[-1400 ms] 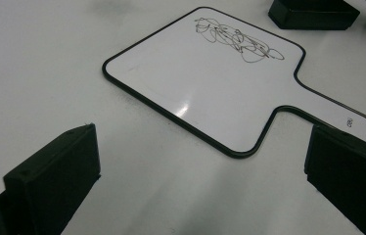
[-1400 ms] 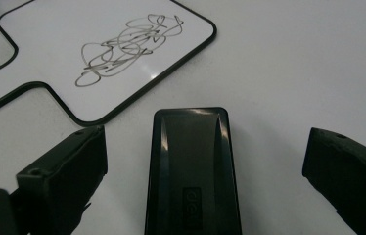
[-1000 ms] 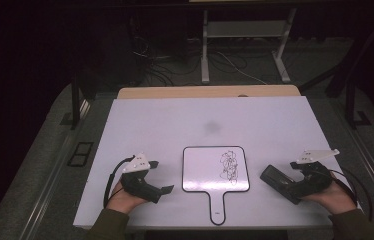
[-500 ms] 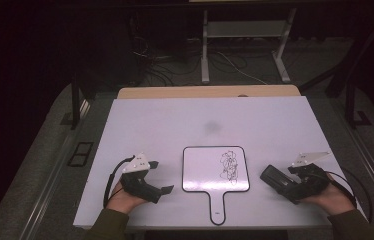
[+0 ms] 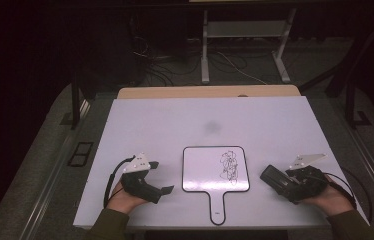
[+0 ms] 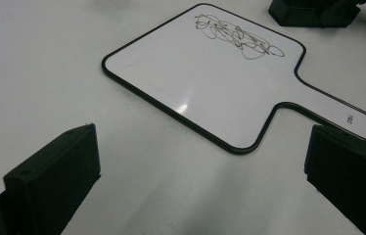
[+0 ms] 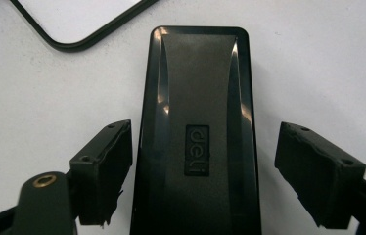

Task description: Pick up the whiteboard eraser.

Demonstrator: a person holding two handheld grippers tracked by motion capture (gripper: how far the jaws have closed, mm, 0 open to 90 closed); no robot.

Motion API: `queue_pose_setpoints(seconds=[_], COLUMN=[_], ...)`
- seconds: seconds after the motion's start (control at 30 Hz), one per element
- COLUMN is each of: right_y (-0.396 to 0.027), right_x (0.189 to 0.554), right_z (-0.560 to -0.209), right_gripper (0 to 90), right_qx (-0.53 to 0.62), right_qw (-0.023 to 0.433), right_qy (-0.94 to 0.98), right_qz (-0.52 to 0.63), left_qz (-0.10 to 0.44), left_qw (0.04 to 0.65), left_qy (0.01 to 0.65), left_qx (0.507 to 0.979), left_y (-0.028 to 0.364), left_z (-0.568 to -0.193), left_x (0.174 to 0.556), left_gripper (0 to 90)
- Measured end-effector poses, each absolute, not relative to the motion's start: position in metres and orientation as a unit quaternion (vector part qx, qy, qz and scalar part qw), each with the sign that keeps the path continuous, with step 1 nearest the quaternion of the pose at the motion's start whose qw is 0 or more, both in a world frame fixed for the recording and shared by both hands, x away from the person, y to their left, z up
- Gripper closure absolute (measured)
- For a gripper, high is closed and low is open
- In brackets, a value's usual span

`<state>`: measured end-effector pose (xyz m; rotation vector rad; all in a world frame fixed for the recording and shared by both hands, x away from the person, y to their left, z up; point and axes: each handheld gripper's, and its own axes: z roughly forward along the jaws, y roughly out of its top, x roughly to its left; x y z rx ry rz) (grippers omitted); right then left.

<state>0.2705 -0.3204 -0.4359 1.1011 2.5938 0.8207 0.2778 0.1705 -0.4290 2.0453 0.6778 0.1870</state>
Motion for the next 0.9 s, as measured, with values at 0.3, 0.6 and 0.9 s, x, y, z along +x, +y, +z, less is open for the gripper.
queue_pose_setpoints(seconds=[0.3, 0.6, 0.9], right_y=[-0.3197, -0.3169, -0.3143], right_x=[0.2698, 0.2695, 0.2695], right_z=[-0.4356, -0.436, -0.4341], right_gripper=[29.8, 34.5, 37.3], right_qx=[0.363, 0.358, 0.36], right_qw=[0.11, 0.106, 0.106], right_qy=[0.884, 0.889, 0.891], right_qz=[0.273, 0.266, 0.257], left_qz=[0.075, 0.074, 0.074], left_qw=[0.471, 0.472, 0.472], left_qy=[0.276, 0.276, 0.276], left_qx=[0.834, 0.834, 0.834], left_y=[0.1705, 0.1705, 0.1709], left_z=[-0.4291, -0.4292, -0.4287], left_x=[0.2779, 0.2779, 0.2776], left_gripper=[0.0, 0.0, 0.0])
